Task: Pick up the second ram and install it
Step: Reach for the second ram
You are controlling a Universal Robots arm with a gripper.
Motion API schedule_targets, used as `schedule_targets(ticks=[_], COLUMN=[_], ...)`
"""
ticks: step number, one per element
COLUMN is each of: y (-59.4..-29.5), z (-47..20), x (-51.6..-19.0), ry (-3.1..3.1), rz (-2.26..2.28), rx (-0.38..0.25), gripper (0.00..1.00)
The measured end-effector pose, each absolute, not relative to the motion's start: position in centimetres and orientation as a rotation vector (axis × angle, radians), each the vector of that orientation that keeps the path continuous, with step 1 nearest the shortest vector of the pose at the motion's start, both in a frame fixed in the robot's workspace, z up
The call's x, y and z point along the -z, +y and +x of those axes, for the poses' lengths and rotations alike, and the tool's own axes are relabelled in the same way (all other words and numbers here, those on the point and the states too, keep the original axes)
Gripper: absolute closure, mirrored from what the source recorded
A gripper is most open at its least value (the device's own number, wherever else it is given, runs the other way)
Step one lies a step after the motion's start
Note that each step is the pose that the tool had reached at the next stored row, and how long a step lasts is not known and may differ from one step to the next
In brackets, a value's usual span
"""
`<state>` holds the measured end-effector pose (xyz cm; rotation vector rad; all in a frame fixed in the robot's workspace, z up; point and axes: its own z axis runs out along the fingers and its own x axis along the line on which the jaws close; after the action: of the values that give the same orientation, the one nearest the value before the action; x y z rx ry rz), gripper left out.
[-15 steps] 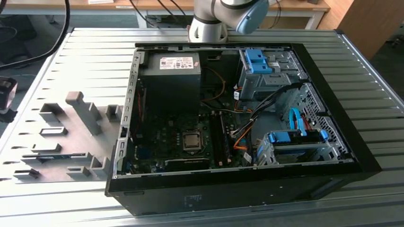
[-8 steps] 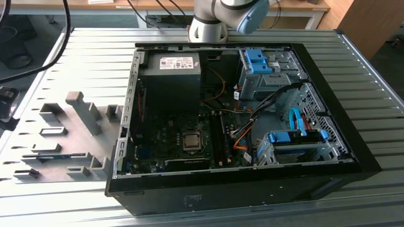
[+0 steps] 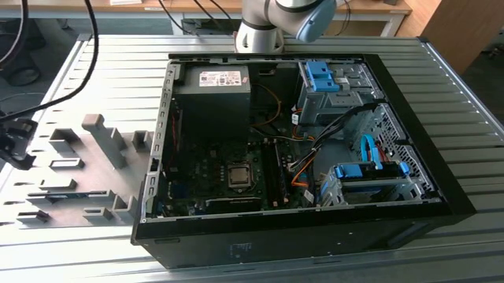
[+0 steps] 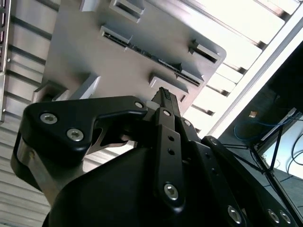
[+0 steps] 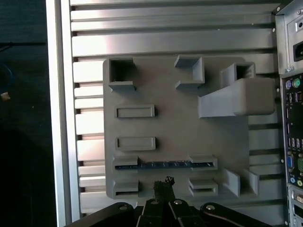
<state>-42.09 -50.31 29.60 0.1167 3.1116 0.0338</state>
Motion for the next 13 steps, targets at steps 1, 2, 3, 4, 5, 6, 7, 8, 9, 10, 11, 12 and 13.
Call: schedule_targets(ticks=[1, 2, 3, 4, 5, 6, 7, 8, 9, 10, 11, 12, 13], y=[-50.3, -50.3, -50.4, -50.4, -50.4, -50.4, -50.4, -50.4, -50.4, -50.4, -50.4, -50.4, -50.5], z=[-41.9, -41.8, -41.6, -41.5, -41.4, -41.3, -41.3, -41.3, -41.3, -41.3, -41.3, -41.3, -41.3], x=[-29.4, -29.3, -29.1, -28.9, -28.8, -28.6, -28.4, -28.3, -28.1, -27.9, -27.8, -27.7, -27.5], ry=[3.112, 3.112, 3.112, 3.112, 3.112, 3.112, 3.112, 3.112, 3.112, 3.112, 3.112, 3.112, 3.112], rz=[0.117, 0.117, 0.117, 0.117, 0.117, 0.117, 0.117, 0.117, 0.117, 0.117, 0.117, 0.117, 0.117], rx=[-0.033, -0.033, -0.032, -0.032, -0.032, -0.032, -0.032, -0.032, -0.032, -0.032, -0.032, -0.032, -0.032], gripper=[0.89, 0.89, 0.89, 0.89, 0.89, 0.89, 0.89, 0.89, 0.89, 0.89, 0.89, 0.89, 0.89])
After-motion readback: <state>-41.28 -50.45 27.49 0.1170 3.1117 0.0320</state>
